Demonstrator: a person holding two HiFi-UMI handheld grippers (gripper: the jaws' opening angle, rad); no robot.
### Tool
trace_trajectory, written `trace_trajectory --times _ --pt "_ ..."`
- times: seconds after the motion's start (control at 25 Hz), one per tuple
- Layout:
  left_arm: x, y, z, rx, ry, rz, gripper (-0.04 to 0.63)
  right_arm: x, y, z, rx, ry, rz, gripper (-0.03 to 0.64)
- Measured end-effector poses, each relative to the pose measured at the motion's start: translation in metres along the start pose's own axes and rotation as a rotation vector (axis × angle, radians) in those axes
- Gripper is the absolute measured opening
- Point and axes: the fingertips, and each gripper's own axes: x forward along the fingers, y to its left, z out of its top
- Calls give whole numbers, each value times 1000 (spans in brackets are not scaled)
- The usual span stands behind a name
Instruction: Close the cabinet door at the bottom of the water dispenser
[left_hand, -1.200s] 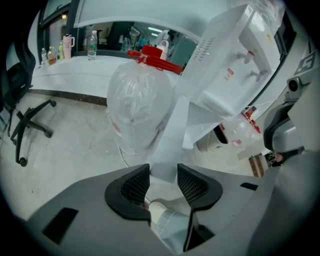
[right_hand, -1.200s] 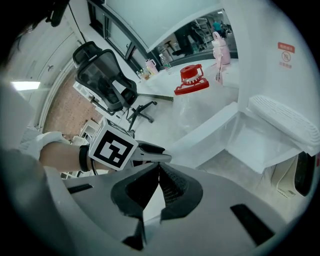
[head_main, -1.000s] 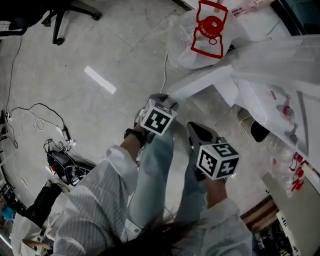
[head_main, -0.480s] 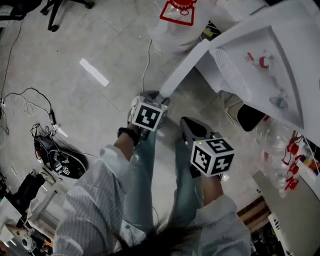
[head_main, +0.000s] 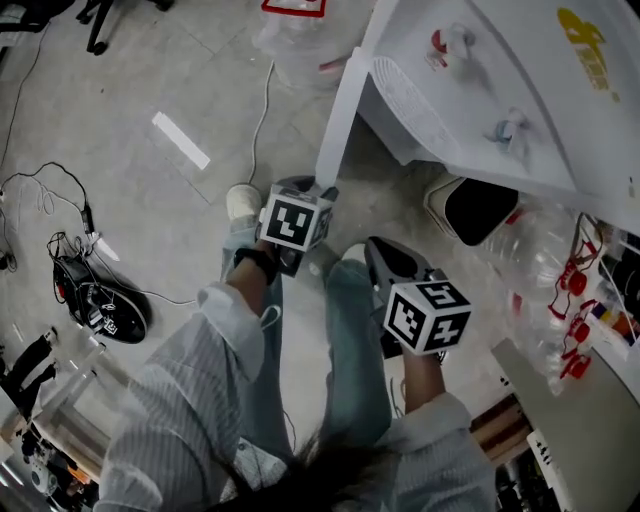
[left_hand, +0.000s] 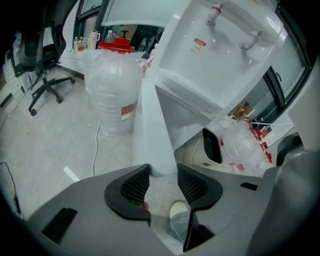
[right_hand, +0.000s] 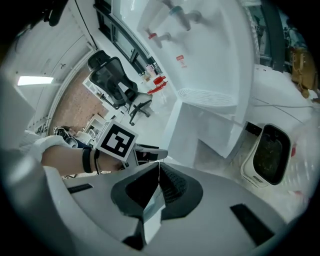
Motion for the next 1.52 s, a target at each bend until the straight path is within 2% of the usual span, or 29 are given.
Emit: trace_trajectory --times 0.24,0.44,0.56,0.92,1.12,1.52 --pt "13 -32 7 -35 -26 1 184 -28 -32 -23 34 -13 -20 14" --pt "28 -57 13 -105 -25 3 190 -45 -56 -35 75 -31 -32 14" --pt "37 -73 18 -106 -17 2 195 -51 -67 -36 86 -41 -38 14" --pt "52 -100 26 -65 5 -12 197 -64 -86 -34 124 -66 -43 14" --pt "61 -107 29 17 29 6 193 -70 -96 -41 150 -73 -55 14" --pt "77 -125 42 79 66 -6 170 -78 -114 -39 203 -108 -80 14"
